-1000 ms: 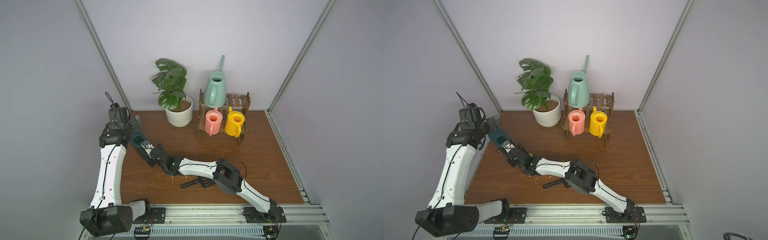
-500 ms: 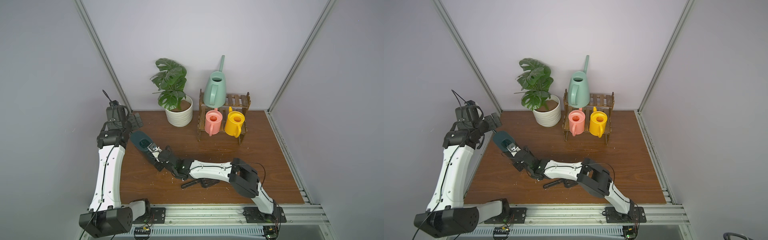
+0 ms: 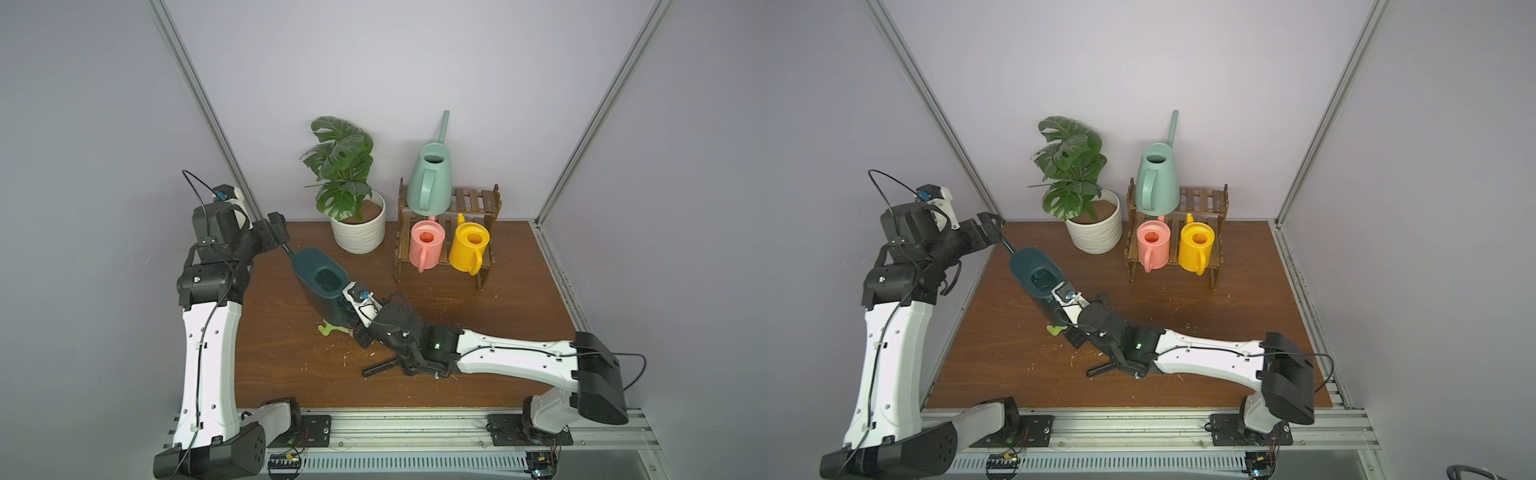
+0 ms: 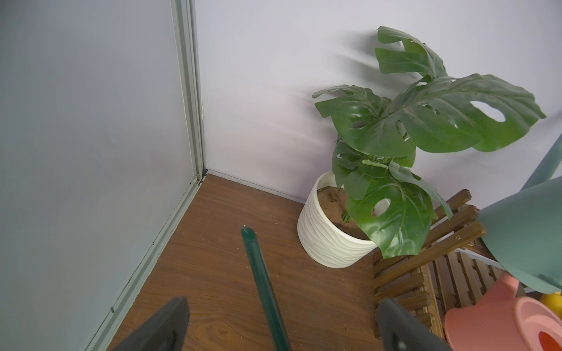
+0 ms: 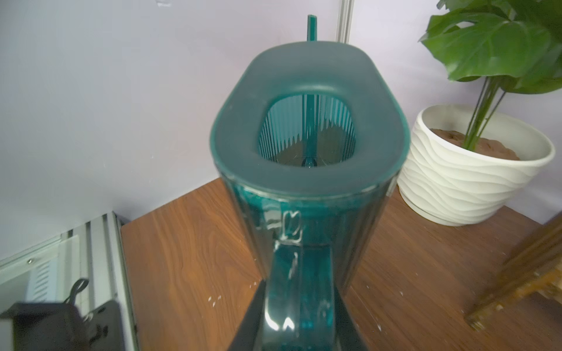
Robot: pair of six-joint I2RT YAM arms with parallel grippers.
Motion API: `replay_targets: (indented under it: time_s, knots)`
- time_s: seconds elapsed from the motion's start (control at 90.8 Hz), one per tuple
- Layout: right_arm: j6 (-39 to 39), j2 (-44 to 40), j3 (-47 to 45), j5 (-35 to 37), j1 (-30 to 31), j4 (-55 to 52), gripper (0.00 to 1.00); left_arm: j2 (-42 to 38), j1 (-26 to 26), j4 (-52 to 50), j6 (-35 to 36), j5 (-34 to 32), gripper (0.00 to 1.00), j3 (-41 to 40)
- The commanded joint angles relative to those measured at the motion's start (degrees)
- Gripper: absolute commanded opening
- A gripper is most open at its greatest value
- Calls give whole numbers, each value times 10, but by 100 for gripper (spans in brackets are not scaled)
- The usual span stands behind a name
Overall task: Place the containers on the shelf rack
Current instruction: 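Pick up a container from the center of the board, then place the container on the shelf.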
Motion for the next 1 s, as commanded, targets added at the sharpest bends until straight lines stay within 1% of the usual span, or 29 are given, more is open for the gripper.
replay_targets:
  time_s: [0.0, 0.154, 0.231, 0.352, 0.484, 0.583, 0.716, 0.771, 0.848, 0.991]
  knots:
    - [8, -111, -30, 6, 4, -67, 0, 5, 7, 2, 11, 19, 99, 19]
    - [32, -234, -55, -13, 4, -214, 0, 8, 7, 18, 6, 29, 99, 15]
    - [48, -284, -60, -22, 5, -267, 0, 13, 7, 28, 2, 42, 99, 10]
    - [61, -347, -68, -43, 5, -309, 0, 22, 7, 45, -5, 62, 99, -3]
    - [67, -383, -58, -50, 5, -333, 0, 23, 6, 66, -3, 98, 99, -36]
    - [63, -390, -40, -45, 5, -335, 0, 16, -4, 79, 8, 105, 99, -78]
    - [62, -375, 8, 2, 5, -342, 0, -6, -9, 110, 13, 126, 99, -125]
    - [55, -367, 27, 19, 5, -327, 0, -17, -8, 125, 12, 141, 99, -150]
    - [38, -348, 53, 36, 5, -297, 0, -28, -8, 139, 10, 143, 99, -177]
    - [-6, -299, 105, 77, 5, -229, 0, -35, -9, 140, 15, 151, 99, -198]
